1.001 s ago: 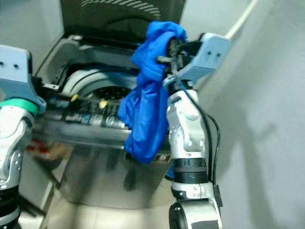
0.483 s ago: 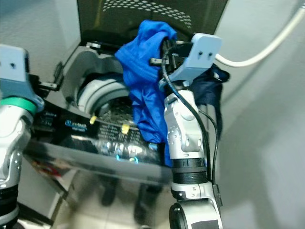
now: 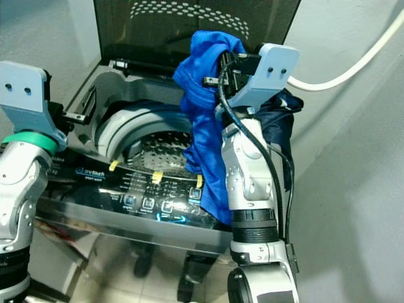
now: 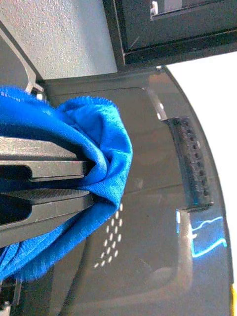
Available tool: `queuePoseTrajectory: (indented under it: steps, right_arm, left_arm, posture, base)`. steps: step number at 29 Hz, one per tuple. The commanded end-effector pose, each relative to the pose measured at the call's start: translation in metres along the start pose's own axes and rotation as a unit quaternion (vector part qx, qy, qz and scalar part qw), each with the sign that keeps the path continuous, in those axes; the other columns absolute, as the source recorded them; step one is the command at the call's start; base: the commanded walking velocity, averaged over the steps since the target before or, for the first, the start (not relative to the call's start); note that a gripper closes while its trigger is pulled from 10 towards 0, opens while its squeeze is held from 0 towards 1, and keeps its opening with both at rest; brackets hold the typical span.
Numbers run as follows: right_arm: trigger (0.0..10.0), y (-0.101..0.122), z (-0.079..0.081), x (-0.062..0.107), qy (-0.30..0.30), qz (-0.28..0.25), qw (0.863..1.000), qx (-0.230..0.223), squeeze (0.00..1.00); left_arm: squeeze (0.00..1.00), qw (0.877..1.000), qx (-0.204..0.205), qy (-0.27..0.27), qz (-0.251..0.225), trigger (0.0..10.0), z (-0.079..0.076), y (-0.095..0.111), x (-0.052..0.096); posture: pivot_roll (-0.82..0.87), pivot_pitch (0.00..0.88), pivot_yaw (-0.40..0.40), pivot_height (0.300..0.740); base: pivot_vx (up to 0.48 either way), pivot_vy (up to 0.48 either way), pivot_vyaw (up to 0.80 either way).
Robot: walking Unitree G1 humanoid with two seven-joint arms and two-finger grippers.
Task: Clothes washing
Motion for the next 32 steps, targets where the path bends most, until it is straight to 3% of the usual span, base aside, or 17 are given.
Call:
queuePoseTrajectory:
  steps: [1, 4, 5, 8, 9, 10, 12, 13, 15, 16, 19, 24, 26, 28, 29, 30, 32]
  right_arm:
    - [10.0, 0.005, 0.0, 0.0, 0.018, -0.015, 1.0, 0.017, 0.0]
    - [10.0, 0.011, 0.007, -0.002, 0.055, -0.027, 0.998, 0.022, 0.0]
    - [10.0, 0.023, 0.017, -0.011, 0.087, -0.05, 0.995, 0.024, 0.0]
    - [10.0, 0.023, 0.017, -0.011, 0.087, -0.05, 0.995, 0.024, 0.0]
    - [10.0, 0.034, 0.024, -0.023, 0.094, -0.073, 0.993, 0.026, 0.0]
    - [10.0, 0.034, 0.024, -0.023, 0.094, -0.073, 0.993, 0.026, 0.0]
    - [10.0, 0.055, 0.037, -0.051, 0.094, -0.108, 0.99, 0.016, 0.0]
    - [10.0, 0.055, 0.037, -0.051, 0.094, -0.108, 0.99, 0.016, 0.0]
    - [10.0, 0.059, 0.069, -0.062, 0.164, -0.113, 0.98, 0.006, 0.0]
    - [10.0, 0.059, 0.069, -0.062, 0.164, -0.113, 0.98, 0.006, 0.0]
    - [10.0, 0.038, 0.102, -0.062, 0.232, -0.071, 0.969, 0.035, 0.0]
    - [10.0, 0.013, 0.107, -0.061, 0.231, -0.02, 0.971, 0.065, 0.0]
    - [10.0, 0.013, 0.107, -0.061, 0.231, -0.02, 0.971, 0.065, 0.0]
    - [10.0, -0.009, 0.109, -0.057, 0.252, 0.021, 0.96, 0.121, 0.0]
    - [10.0, -0.009, 0.109, -0.057, 0.252, 0.021, 0.96, 0.121, 0.0]
    - [10.0, -0.022, 0.108, -0.054, 0.265, 0.045, 0.952, 0.148, 0.0]
    - [10.0, -0.022, 0.108, -0.054, 0.265, 0.045, 0.952, 0.148, 0.0]
  left_arm:
    - [0.0, 1.0, 0.003, -0.016, 0.0, 10.0, -0.006, 0.001, 0.002]
    - [0.0, 1.0, 0.004, -0.031, -0.005, 10.0, -0.009, 0.004, 0.001]
    - [0.0, 0.997, 0.012, -0.071, -0.013, 10.0, -0.02, 0.009, 0.002]
    - [0.0, 0.997, 0.012, -0.071, -0.013, 10.0, -0.02, 0.009, 0.002]
    - [0.0, 0.994, 0.013, -0.11, -0.024, 10.0, -0.032, 0.016, 0.004]
    - [0.0, 0.994, 0.013, -0.11, -0.024, 10.0, -0.032, 0.016, 0.004]
    - [0.0, 0.986, -0.04, -0.149, -0.057, 10.0, -0.049, 0.026, 0.013]
    - [0.0, 0.986, -0.04, -0.149, -0.057, 10.0, -0.049, 0.026, 0.013]
    - [0.0, 0.982, -0.069, -0.164, -0.063, 10.0, -0.056, 0.029, 0.022]
    - [0.0, 0.982, -0.069, -0.164, -0.063, 10.0, -0.056, 0.029, 0.022]
    - [0.0, 0.986, -0.059, -0.148, -0.048, 10.0, -0.05, 0.028, 0.03]
    - [0.0, 0.99, -0.046, -0.13, -0.029, 10.0, -0.042, 0.023, 0.037]
    - [0.0, 0.99, -0.046, -0.13, -0.029, 10.0, -0.042, 0.023, 0.037]
    - [0.0, 0.991, -0.042, -0.126, -0.024, 10.0, -0.041, 0.02, 0.039]
    - [0.0, 0.991, -0.042, -0.126, -0.024, 10.0, -0.041, 0.02, 0.039]
    - [0.0, 0.991, -0.042, -0.124, -0.023, 10.0, -0.041, 0.02, 0.039]
    - [0.0, 0.991, -0.042, -0.124, -0.023, 10.0, -0.041, 0.02, 0.039]
  posture:
    - [0.12, 0.01, -0.028, 0.74]
    - [0.12, 0.012, -0.027, 0.74]
    - [0.11, 0.014, -0.025, 0.74]
    - [0.11, 0.014, -0.025, 0.74]
    - [0.11, 0.019, -0.025, 0.74]
    - [0.11, 0.019, -0.025, 0.74]
    - [0.13, 0.035, -0.032, 0.74]
    - [0.13, 0.035, -0.032, 0.74]
    - [0.14, 0.039, -0.039, 0.74]
    - [0.14, 0.039, -0.039, 0.74]
    - [0.16, 0.052, -0.05, 0.74]
    - [0.17, 0.06, -0.057, 0.74]
    - [0.17, 0.06, -0.057, 0.74]
    - [0.17, 0.063, -0.059, 0.74]
    - [0.17, 0.063, -0.059, 0.74]
    - [0.15, 0.062, -0.056, 0.74]
    - [0.15, 0.062, -0.056, 0.74]
  base:
    - [0.0, 0.0, 0.0]
    - [0.0, 0.0, 0.0]
    - [0.0, 0.0, 0.0]
    - [0.0, 0.0, 0.0]
    - [0.0, 0.0, 0.0]
    - [0.0, 0.0, 0.0]
    - [0.0, 0.0, 0.0]
    - [0.0, 0.0, 0.0]
    - [0.0, 0.0, 0.0]
    - [0.0, 0.0, 0.0]
    - [0.0, 0.0, 0.0]
    - [0.0, 0.0, 0.0]
    - [0.0, 0.0, 0.0]
    - [0.0, 0.0, 0.0]
    - [0.0, 0.0, 0.0]
    - [0.0, 0.0, 0.0]
    - [0.0, 0.0, 0.0]
Point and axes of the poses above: a point about 5 cm out from each wrist's last joint towards the gripper, its own x axis pointing back from the gripper into the wrist, its own y axis along the axis of the wrist's last joint, z = x × y, the point moved 3 cm from there along -x, pointing out of the wrist towards the gripper, and after that the axes turned 13 degrees about x, right-handed, at the moved point
